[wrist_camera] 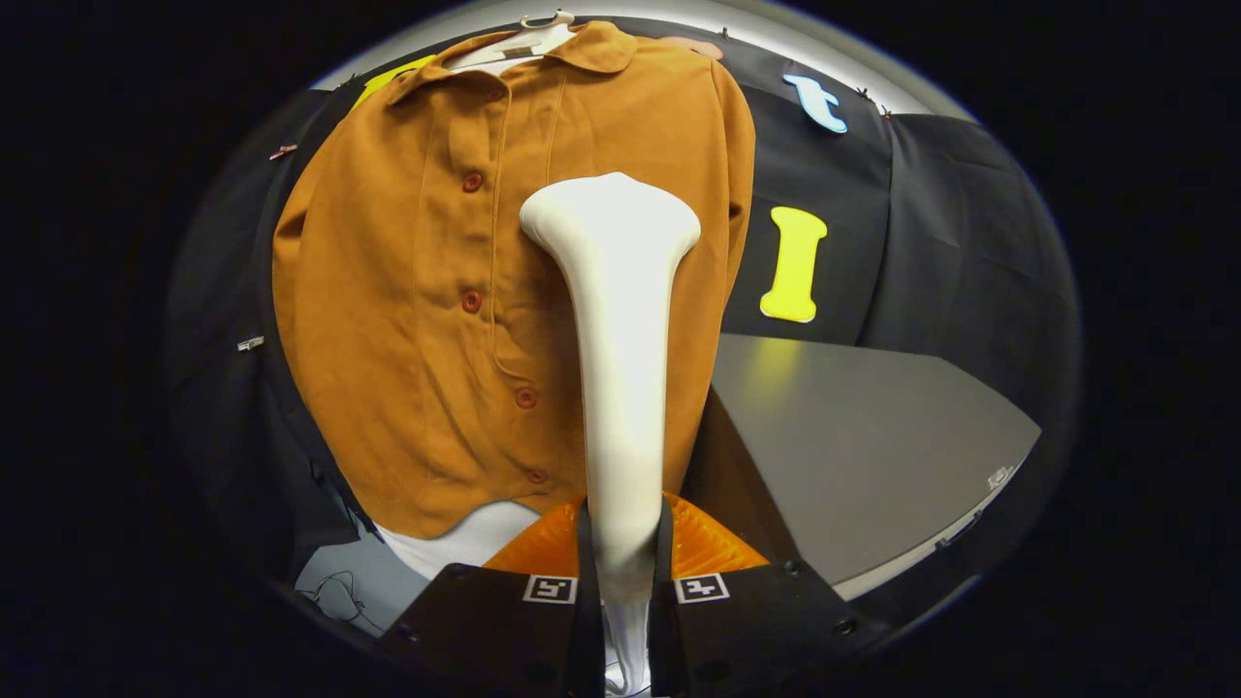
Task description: Iron the clothes twice with a garment steamer, once on the left side and once on the right side.
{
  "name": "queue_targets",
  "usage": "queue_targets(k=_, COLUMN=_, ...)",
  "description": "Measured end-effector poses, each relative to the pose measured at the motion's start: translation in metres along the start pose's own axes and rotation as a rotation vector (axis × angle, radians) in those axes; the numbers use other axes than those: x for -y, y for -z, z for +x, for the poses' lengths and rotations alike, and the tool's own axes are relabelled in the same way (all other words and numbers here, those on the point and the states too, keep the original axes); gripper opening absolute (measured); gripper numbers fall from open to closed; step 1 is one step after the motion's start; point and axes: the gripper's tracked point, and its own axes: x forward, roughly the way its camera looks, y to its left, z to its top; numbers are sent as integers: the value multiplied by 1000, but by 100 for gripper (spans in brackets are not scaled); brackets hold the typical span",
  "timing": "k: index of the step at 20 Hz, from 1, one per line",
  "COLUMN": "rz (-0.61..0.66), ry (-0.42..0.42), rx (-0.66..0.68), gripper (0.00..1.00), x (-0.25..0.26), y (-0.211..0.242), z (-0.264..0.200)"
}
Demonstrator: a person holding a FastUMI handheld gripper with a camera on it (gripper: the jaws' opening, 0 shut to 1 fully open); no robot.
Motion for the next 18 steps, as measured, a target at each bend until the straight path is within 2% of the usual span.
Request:
queue_targets(k=8, rz=-1, ry=2, rx=-149, gripper=22, x=-9, y=67, z=6)
queue_targets(k=15, rz=-5, ry=0, rx=-216, gripper=21, x=-5, y=87, z=-5)
queue_targets(k=18, rz=-4, ry=-7, rx=-194, gripper=22, x=-8, y=86, z=-25)
